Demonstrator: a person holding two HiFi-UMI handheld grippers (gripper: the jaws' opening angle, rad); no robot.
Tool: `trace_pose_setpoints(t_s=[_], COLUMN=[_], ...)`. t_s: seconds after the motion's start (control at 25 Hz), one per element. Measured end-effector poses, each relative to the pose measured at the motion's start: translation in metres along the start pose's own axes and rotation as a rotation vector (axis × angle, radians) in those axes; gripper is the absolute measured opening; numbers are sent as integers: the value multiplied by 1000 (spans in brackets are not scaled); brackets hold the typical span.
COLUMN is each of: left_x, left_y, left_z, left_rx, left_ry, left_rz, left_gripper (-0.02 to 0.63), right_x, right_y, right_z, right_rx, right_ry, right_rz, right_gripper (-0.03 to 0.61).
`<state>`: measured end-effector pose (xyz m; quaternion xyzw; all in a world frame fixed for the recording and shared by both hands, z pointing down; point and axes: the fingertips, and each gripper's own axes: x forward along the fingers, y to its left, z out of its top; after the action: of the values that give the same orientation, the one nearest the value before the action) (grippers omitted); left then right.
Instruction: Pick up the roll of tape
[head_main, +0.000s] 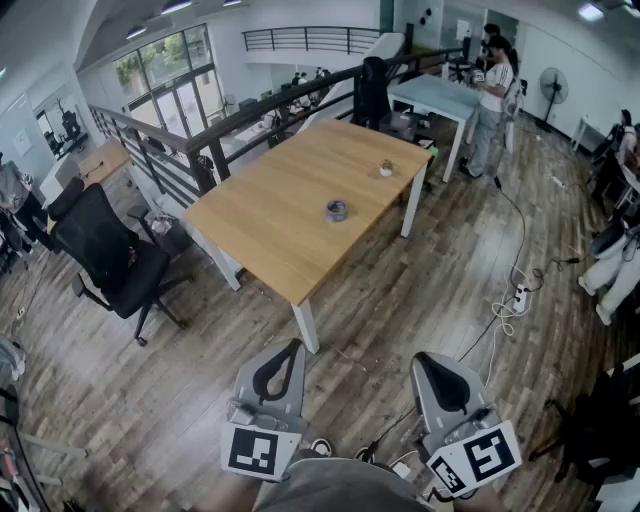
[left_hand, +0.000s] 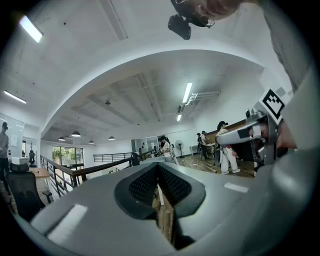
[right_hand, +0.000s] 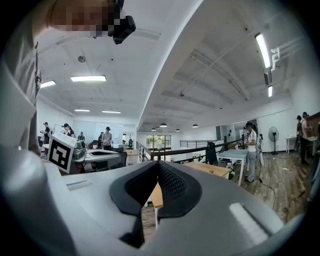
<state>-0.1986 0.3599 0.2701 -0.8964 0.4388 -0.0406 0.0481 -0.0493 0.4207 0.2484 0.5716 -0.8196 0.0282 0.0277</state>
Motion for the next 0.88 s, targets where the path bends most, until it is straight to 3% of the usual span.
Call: trace_pose_setpoints(t_s=[0.88], left_x=[-5], left_y=[69], left_z=[-16], left_rx=[-11], left_ry=[-3], left_rz=[-68], left_gripper=[2], right_x=[57], right_y=[42], right_z=[1], right_rx=[-16], right_ry=[23], right_rz=[-72], right_gripper=[11])
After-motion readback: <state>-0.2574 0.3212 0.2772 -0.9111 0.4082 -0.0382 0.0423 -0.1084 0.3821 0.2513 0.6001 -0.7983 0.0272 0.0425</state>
